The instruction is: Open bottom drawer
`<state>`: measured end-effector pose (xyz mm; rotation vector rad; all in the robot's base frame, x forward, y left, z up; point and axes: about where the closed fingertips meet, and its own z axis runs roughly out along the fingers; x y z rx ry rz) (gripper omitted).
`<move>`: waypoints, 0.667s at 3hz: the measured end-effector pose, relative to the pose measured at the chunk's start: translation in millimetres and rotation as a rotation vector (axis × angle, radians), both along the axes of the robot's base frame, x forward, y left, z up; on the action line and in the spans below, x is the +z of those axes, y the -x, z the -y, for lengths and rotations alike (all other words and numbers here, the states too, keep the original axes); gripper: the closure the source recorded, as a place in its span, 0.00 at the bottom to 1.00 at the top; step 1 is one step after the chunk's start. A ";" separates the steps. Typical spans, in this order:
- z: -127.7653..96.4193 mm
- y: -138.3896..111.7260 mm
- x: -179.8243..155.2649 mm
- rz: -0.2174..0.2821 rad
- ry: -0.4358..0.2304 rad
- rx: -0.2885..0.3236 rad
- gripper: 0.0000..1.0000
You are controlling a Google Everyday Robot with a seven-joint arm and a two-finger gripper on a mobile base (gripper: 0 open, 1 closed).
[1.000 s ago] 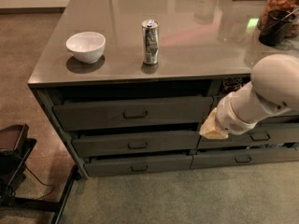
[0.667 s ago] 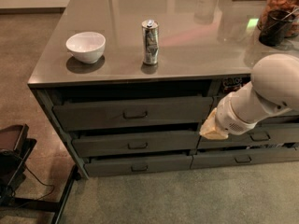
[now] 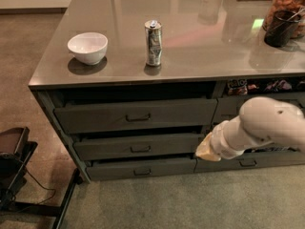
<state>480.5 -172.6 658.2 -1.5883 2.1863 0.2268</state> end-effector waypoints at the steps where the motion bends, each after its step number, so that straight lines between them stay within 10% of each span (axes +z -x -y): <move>1: -9.4 -9.3 -66.3 0.024 -0.051 -0.015 1.00; 2: -22.7 -35.3 -132.4 0.057 -0.139 -0.053 1.00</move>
Offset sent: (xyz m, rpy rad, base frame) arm 0.0682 0.0379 -0.2327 0.2708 -0.0731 -0.1135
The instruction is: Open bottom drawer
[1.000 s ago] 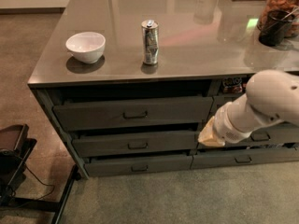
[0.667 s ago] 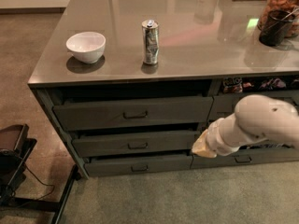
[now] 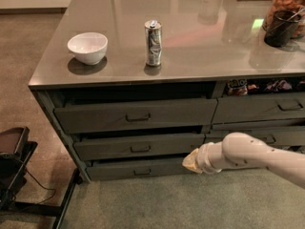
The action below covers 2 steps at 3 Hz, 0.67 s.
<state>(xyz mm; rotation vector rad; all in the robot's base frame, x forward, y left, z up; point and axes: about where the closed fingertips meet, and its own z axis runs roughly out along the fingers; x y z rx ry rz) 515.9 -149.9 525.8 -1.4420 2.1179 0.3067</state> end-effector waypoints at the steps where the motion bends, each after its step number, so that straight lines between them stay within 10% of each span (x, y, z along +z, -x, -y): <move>1: -7.1 7.8 -36.7 -0.045 -0.034 -0.010 1.00; 2: -6.7 7.5 -32.2 -0.041 -0.029 -0.007 1.00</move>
Offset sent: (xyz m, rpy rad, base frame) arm -0.0069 0.0069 -0.0366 0.0339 0.0427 -0.0109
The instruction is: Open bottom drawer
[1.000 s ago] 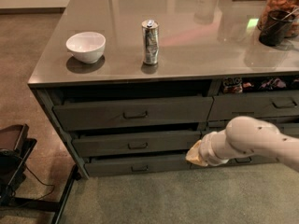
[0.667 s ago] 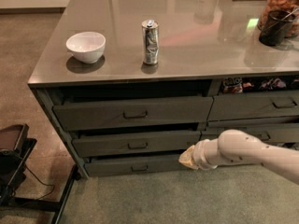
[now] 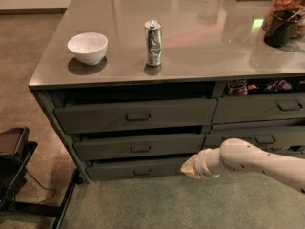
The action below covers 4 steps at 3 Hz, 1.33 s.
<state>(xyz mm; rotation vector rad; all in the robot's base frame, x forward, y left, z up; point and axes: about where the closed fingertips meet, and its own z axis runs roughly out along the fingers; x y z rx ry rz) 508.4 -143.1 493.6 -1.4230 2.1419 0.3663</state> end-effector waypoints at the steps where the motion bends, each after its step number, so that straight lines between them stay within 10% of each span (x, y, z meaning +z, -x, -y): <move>1: -5.3 1.4 -21.0 -0.003 -0.015 0.019 1.00; 4: -66.7 -29.1 -142.4 0.087 -0.076 0.141 1.00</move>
Offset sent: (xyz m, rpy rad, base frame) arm 0.0185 0.0541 -0.1351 0.0888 -0.0673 0.1386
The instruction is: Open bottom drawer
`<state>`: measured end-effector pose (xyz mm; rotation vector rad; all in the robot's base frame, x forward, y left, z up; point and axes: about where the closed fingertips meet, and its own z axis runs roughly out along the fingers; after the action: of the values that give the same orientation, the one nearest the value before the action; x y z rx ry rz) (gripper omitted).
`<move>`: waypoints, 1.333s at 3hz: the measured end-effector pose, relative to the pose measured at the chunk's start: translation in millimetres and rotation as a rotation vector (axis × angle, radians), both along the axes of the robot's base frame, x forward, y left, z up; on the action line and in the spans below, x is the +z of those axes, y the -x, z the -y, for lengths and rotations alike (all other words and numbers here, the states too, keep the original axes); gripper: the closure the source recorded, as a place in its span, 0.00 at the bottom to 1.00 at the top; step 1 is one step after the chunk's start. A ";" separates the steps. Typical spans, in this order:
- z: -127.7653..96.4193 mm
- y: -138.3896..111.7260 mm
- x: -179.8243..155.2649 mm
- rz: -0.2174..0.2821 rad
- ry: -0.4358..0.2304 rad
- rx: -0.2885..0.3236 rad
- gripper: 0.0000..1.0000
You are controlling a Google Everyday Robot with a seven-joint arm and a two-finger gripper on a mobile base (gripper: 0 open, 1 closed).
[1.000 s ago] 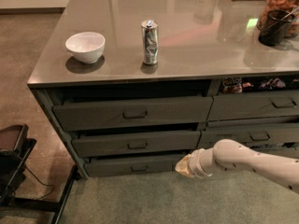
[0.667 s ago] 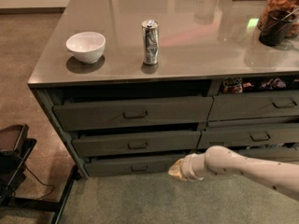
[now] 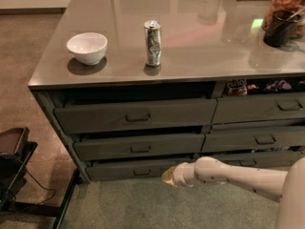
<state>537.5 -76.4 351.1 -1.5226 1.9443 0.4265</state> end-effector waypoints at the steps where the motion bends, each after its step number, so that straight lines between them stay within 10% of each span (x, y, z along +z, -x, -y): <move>1: -10.5 -11.5 -31.7 0.019 0.008 0.009 1.00; 4: -11.4 -30.9 -86.5 -0.003 0.039 -0.006 0.36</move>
Offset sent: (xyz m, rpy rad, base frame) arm 0.0351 0.0171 -0.0825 -0.0329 -0.0326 0.0050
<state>568.4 -65.0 264.7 -1.5404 1.9701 0.3912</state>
